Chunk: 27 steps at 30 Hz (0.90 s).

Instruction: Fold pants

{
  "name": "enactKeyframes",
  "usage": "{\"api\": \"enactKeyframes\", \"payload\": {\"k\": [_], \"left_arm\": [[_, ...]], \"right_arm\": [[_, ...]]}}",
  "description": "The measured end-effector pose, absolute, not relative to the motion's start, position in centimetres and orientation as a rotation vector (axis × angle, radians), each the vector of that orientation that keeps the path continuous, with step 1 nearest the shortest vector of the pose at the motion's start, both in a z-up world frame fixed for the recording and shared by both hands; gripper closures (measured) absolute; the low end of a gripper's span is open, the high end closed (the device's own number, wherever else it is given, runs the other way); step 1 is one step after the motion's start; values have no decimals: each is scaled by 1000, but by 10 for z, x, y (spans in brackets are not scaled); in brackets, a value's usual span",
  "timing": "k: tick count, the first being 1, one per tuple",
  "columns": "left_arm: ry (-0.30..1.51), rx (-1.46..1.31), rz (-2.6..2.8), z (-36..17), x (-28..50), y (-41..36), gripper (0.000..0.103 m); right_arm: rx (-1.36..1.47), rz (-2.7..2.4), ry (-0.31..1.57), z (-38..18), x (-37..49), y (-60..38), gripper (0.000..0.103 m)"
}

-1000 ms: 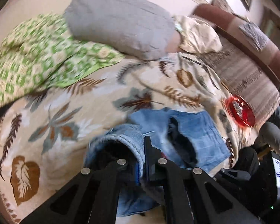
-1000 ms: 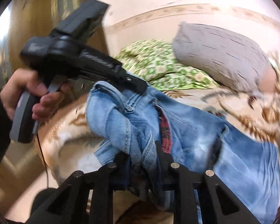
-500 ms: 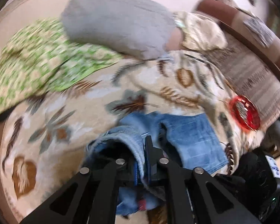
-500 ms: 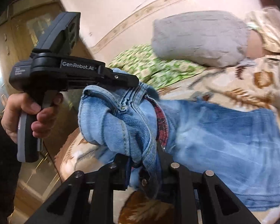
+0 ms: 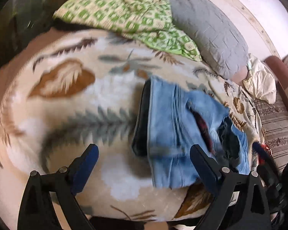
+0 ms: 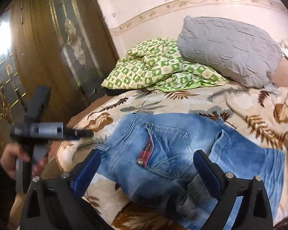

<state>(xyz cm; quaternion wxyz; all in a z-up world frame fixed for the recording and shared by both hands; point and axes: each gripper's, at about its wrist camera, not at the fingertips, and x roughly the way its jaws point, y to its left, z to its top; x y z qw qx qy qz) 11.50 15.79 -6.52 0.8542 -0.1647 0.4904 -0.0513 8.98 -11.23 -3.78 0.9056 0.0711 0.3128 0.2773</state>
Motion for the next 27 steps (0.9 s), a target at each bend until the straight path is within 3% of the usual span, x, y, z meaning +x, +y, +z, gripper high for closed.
{"api": "enactKeyframes", "payload": {"k": [9,14,15,16,17,21,27], "left_arm": [[1004,-573,-100,-123,108,138,7],[938,-515,-73,-130,125,121,3],[923,-484,-76,-130,129,119,8],[902,-430,-62,-129,130,118,40],[900,-389,-50,-130,131,120,58],[913,-385,-145,-128,132,133,71],[887,-322,-179,-127,125,132,72]], "right_arm": [[4,641,703,0,127,-103,5],[-32,672,747,12,142,-93,5],[-42,681,756,13,144,-90,5],[-55,690,766,14,146,-87,5],[-75,702,779,14,149,-81,5],[-147,770,854,17,171,-57,5],[-230,830,1075,3,235,-7,5]]}}
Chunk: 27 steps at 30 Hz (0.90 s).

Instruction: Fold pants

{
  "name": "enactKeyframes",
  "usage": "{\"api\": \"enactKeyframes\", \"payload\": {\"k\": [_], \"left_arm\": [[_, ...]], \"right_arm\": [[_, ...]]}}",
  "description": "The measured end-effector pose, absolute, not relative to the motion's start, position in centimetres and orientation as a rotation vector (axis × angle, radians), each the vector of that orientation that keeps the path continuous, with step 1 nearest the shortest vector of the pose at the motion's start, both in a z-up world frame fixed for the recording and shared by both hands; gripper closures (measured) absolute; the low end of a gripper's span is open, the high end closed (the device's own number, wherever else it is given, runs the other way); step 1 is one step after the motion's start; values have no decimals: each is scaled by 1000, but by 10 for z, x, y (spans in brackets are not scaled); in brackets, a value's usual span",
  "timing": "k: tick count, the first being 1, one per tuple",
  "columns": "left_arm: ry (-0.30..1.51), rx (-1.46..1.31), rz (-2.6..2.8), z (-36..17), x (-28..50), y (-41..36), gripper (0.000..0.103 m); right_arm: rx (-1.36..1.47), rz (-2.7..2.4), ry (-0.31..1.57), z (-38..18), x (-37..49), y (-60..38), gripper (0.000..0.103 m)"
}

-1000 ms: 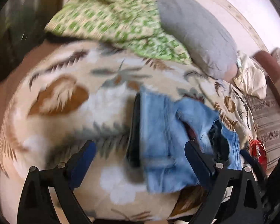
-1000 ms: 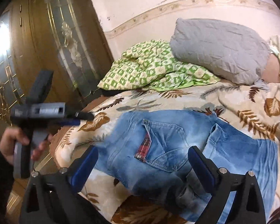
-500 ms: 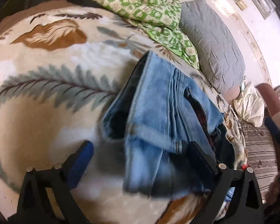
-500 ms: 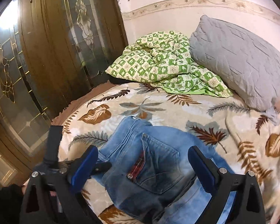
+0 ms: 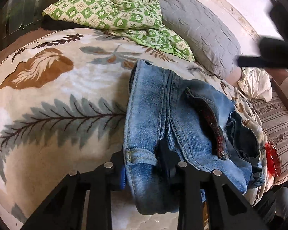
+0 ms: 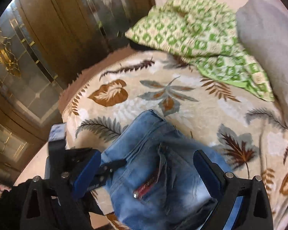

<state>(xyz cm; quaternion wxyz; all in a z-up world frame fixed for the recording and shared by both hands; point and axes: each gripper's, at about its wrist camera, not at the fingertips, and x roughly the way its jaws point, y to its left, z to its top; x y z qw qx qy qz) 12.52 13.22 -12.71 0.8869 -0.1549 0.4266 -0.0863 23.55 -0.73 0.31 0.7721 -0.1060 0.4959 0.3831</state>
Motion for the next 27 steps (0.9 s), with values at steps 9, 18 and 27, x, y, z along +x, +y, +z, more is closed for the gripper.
{"api": "enactKeyframes", "payload": {"k": [9,18,27], "left_arm": [[852,-231,-115,-128,121,117,71],[856,-167,-77,-124,121,108,71],[747,93,-35,-84,105,65,75]], "right_arm": [[-424,831,1340,-48,299,70,5],[-629,753,1497,-110,319,120,63],[-593,814,1350,-57,291,71,79]]}}
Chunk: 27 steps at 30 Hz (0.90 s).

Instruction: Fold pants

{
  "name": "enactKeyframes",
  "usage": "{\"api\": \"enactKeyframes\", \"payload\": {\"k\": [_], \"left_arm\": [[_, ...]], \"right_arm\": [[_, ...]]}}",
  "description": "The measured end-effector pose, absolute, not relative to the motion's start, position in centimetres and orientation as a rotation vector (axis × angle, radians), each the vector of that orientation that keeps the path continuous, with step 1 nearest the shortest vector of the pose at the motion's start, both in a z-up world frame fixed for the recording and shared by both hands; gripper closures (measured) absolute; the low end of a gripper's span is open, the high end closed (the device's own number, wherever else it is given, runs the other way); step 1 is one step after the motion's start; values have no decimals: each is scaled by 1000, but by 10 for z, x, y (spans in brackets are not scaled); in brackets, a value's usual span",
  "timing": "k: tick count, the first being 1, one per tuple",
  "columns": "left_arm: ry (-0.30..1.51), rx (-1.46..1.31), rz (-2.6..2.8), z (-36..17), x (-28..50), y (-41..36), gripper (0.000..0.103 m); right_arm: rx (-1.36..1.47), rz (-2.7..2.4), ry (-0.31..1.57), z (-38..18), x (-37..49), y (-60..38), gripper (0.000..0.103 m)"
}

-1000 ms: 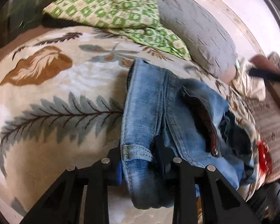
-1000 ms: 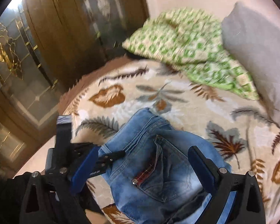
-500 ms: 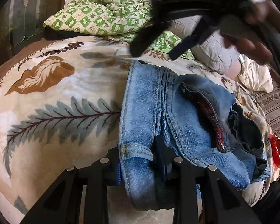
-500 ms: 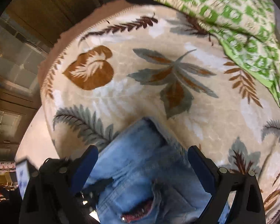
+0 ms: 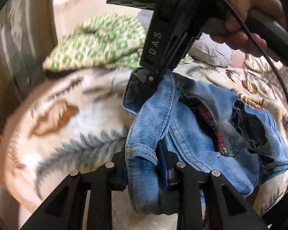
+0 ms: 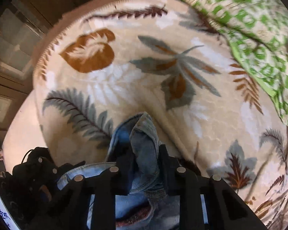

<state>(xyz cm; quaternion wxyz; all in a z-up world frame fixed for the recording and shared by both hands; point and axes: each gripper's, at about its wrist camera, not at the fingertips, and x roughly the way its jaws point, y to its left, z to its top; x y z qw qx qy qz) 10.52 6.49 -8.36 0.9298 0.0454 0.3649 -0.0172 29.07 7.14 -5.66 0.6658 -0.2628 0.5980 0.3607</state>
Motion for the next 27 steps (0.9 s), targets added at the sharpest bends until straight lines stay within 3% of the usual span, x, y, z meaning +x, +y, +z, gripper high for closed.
{"api": "enactKeyframes", "payload": {"k": [10,14,27], "left_arm": [[605,428,-63,-25,69,-25,81],[571,477,-152,-11,58,-72,82],[736,462,-481,-67,71,-179,89]], "right_arm": [[-207,849,1137,11,250,-55,80],[-41,829,1079,12,229,-126,80],[325,617,1129,-96,209,-279,80]]}}
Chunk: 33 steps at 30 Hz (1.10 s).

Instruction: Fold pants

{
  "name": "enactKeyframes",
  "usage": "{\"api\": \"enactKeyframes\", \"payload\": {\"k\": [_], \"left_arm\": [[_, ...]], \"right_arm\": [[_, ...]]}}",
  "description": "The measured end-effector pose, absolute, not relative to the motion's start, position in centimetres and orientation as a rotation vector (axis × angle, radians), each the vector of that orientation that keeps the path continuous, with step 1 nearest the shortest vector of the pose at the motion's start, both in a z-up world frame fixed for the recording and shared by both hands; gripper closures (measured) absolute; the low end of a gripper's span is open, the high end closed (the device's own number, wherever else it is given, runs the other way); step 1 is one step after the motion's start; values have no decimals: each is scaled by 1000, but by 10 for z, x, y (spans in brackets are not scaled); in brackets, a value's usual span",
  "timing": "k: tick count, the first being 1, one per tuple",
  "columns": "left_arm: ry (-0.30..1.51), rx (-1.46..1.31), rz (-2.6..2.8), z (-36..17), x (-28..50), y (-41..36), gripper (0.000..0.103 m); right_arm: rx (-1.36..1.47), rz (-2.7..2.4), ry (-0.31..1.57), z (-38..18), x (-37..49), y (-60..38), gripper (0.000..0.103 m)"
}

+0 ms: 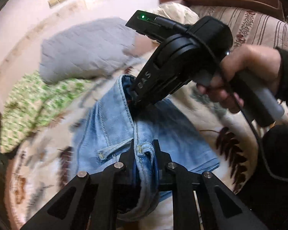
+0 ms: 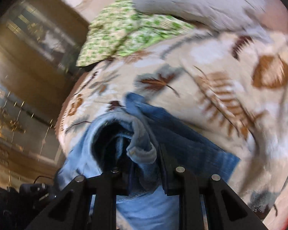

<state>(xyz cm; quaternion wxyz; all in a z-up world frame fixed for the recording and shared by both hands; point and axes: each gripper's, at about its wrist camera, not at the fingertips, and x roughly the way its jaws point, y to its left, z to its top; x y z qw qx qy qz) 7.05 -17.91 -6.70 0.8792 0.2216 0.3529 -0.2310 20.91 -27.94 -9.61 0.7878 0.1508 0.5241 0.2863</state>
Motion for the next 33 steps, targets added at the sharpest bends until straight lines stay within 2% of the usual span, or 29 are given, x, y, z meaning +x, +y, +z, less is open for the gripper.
{"api": "enactKeyframes", "payload": {"k": [4,6,7,8,9,11,13,15,20,26,30,33], "left_arm": [[831,430,-544,-98,82,-192,89],[818,418,-568,-101,79,-193,85],[811,401,-582,-98,77,-192,79],[807,378,-594,-92,76,-189,68],[800,349,-605,-83,73,-186,62],[758,269,-643,-59,64,-174,31],[678,199,-658,-30,55,-158,16],[618,166,-630,-8,53,-139,15],[681,39,-542,-3,90,-77,15],[921,-231,-564,-42,139,-12,15],[1020,-325,-614,-73,143,-3,15],[1106,-439,-698,-102,144,-4,14]], "right_arm": [[383,538,1199,-135,212,-299,77],[452,539,1191,-139,210,-311,75],[464,534,1185,-138,209,-316,71],[471,524,1173,-134,206,-321,62],[473,525,1150,-127,203,-326,41],[475,508,1102,-115,196,-334,18],[475,477,1062,-103,189,-341,16],[512,485,1036,-94,184,-349,16],[587,510,1013,-85,164,-355,11],[701,534,1051,-103,133,-334,10],[807,559,1057,-115,118,-317,10],[888,546,1065,-120,112,-310,5]]}}
